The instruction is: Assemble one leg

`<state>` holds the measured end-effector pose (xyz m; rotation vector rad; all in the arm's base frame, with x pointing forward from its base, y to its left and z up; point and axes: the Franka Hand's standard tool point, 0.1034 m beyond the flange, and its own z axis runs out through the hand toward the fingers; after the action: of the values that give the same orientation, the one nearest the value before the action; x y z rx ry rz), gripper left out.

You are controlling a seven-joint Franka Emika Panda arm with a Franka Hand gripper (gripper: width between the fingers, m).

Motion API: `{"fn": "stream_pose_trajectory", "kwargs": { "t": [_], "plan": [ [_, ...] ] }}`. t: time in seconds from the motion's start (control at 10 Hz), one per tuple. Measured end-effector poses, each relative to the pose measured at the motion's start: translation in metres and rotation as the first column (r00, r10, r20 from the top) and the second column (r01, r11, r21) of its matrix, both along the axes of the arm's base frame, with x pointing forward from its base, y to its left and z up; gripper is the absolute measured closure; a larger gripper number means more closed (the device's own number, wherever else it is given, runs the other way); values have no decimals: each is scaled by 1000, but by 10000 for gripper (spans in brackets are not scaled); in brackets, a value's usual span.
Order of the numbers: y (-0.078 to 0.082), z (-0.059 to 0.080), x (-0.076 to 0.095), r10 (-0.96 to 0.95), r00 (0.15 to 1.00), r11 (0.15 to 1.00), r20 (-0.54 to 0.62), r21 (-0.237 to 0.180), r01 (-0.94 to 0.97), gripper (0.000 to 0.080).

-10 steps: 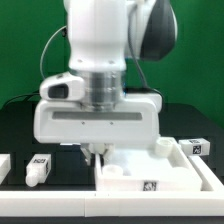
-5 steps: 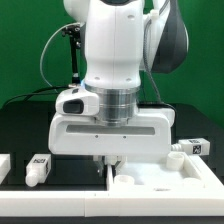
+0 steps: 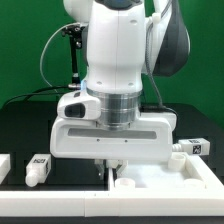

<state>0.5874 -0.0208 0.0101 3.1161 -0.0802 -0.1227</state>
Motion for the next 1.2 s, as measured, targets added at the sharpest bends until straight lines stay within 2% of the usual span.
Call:
{"fn": "stream_pose_trajectory", "kwargs": {
  "t": [0.2, 0.3, 0.4, 0.5, 0.6, 0.7, 0.8, 1.0, 1.1, 1.2],
  "plan": [
    [0, 0, 0, 2, 1000, 1000, 0, 1, -2, 745],
    [0, 0, 0, 2, 1000, 1000, 1, 1, -2, 670],
    [1, 3, 0, 2, 1000, 1000, -1, 2, -2, 461],
    [3, 23, -5, -2, 999, 1000, -38, 13, 2, 322],
    [5, 41, -9, -6, 999, 1000, -53, 19, 7, 322],
    [5, 48, -9, -6, 999, 1000, -51, 20, 7, 209],
    [4, 42, -9, -6, 999, 1000, -52, 19, 7, 162],
    [4, 39, -10, -5, 998, 1000, -56, 18, 6, 153],
    [3, 39, -14, -12, 998, 1000, -61, 18, 13, 153],
    [-3, 42, -29, -24, 997, 1000, -78, 15, 25, 151]
  ]
}}
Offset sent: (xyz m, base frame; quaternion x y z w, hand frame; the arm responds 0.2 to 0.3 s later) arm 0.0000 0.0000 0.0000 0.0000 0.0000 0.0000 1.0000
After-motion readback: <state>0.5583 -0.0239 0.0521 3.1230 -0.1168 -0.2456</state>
